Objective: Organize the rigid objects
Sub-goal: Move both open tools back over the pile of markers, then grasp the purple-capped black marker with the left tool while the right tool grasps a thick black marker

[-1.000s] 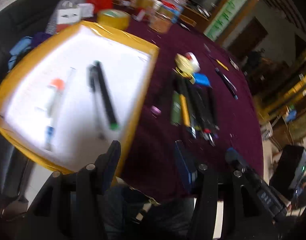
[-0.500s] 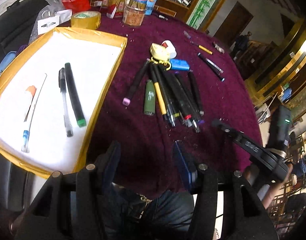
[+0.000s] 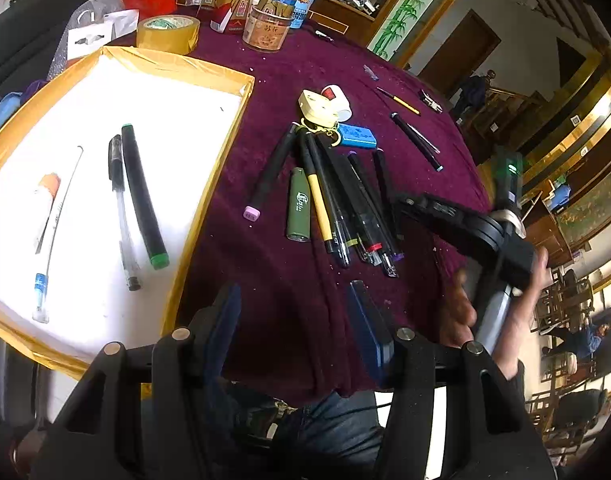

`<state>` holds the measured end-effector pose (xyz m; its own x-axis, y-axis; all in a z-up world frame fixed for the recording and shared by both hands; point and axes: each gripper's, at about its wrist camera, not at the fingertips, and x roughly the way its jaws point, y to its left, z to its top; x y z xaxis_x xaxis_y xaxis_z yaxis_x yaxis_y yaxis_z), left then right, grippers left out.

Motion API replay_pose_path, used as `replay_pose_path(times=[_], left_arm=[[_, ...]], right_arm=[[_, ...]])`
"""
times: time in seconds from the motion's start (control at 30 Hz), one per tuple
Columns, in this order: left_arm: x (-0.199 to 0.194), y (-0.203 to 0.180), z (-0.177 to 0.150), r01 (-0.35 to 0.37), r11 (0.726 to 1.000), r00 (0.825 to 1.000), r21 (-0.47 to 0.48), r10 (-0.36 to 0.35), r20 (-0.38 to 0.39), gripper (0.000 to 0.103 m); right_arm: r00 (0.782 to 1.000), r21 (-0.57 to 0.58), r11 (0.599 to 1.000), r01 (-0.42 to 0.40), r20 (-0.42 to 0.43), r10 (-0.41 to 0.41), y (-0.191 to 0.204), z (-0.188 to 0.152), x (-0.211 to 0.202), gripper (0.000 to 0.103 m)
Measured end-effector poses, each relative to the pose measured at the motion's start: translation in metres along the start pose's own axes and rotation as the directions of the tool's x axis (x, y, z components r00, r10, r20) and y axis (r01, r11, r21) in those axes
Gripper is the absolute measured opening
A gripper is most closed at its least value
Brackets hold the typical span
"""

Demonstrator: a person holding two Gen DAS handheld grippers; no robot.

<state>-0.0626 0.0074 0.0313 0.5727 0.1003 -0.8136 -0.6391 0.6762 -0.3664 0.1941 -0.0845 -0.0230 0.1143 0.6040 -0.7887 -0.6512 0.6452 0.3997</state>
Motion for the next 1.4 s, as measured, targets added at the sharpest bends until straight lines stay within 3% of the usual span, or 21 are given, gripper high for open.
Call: replay_pose_path(times=[0.1, 0.23, 0.53, 0.67, 0.77, 0.83, 0.87, 1.07, 1.2, 1.4], left_arm=[[0.005, -0.007, 0.001, 0.018, 1.000, 0.999, 0.016, -0.018, -0.029, 0.053], [0.013, -0.028, 0.006, 0.071, 0.995, 0.995, 0.064, -0.067, -0.071, 0.053], [0.053, -0.084, 0.037, 0.109, 0.985, 0.984, 0.131, -0.089, -0.153, 0.053], [0.081, -0.106, 0.059, 0.117, 0.986, 0.977, 0.119, -0.093, -0.190, 0.053], [0.105, -0.110, 0.076, 0.084, 0.995, 0.977, 0.054, -0.071, -0.202, 0.048], [0.122, -0.115, 0.083, 0.065, 0.996, 0.973, 0.055, -0.051, -0.223, 0.036], [0.127, -0.114, 0.085, 0.056, 0.997, 0.972, 0.046, -0.043, -0.231, 0.035], [0.152, -0.111, 0.090, 0.010, 1.000, 0.972, 0.030, -0.003, -0.233, 0.034], [0.166, -0.103, 0.088, 0.005, 1.000, 0.951, -0.004, -0.006, -0.308, 0.025], [0.163, -0.122, 0.079, -0.088, 0.989, 0.967, 0.116, 0.113, -0.230, 0.014]], right_arm=[[0.999, -0.065, 0.998, 0.029, 0.019, -0.027, 0.003, 0.001, 0.004, 0.014], [1.000, -0.040, 0.999, 0.012, 0.008, -0.012, -0.009, -0.011, -0.010, 0.014], [0.982, 0.057, 0.984, 0.168, 0.079, -0.172, -0.069, -0.062, -0.077, 0.014], [0.982, 0.075, 0.989, 0.129, 0.133, -0.138, -0.084, -0.066, -0.081, 0.014], [0.963, 0.020, 0.978, 0.209, 0.166, -0.210, -0.070, -0.069, -0.078, 0.014], [0.948, -0.021, 0.961, 0.274, 0.175, -0.266, -0.060, -0.070, -0.075, 0.014], [0.945, -0.030, 0.958, 0.286, 0.178, -0.276, -0.059, -0.071, -0.077, 0.014], [0.950, -0.023, 0.964, 0.265, 0.177, -0.257, -0.062, -0.070, -0.079, 0.014], [0.950, -0.025, 0.964, 0.266, 0.177, -0.257, -0.063, -0.070, -0.079, 0.014], [0.946, -0.035, 0.959, 0.281, 0.179, -0.271, -0.059, -0.072, -0.077, 0.015]])
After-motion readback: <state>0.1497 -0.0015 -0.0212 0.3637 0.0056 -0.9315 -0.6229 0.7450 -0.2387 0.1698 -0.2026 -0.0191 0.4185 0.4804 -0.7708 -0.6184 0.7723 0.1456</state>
